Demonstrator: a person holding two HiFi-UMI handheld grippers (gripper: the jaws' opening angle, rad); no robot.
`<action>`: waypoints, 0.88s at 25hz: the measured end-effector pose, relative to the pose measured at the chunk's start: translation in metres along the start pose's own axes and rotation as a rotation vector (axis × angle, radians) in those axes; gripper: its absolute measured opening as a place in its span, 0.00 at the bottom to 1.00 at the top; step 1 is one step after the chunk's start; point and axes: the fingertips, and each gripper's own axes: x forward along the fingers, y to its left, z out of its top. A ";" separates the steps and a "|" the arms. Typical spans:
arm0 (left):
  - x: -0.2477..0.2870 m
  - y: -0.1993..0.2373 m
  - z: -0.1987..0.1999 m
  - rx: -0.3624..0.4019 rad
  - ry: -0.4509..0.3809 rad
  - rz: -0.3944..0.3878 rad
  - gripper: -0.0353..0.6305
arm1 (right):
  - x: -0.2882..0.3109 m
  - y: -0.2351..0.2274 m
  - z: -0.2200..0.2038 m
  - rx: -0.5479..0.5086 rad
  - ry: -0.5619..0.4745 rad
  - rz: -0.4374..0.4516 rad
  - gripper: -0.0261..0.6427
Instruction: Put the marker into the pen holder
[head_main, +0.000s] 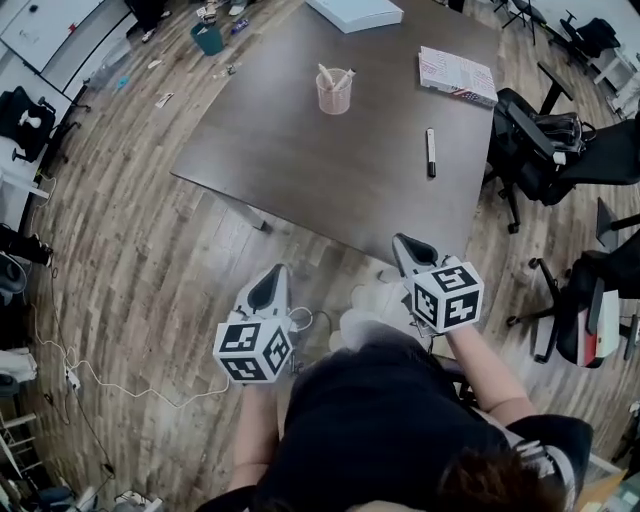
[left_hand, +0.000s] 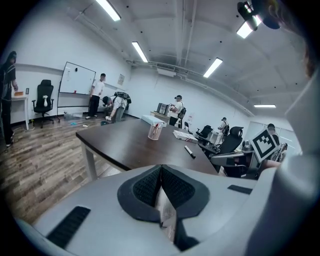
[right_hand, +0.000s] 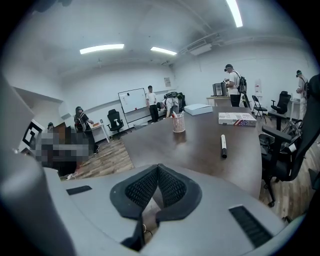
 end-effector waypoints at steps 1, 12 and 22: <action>0.010 -0.002 0.006 0.003 -0.002 -0.006 0.09 | 0.005 -0.008 0.004 0.000 0.000 0.000 0.06; 0.115 -0.020 0.062 0.044 0.009 -0.036 0.09 | 0.045 -0.104 0.034 0.097 -0.035 -0.081 0.18; 0.171 -0.033 0.091 0.152 0.068 -0.118 0.09 | 0.055 -0.159 0.040 0.208 -0.075 -0.224 0.24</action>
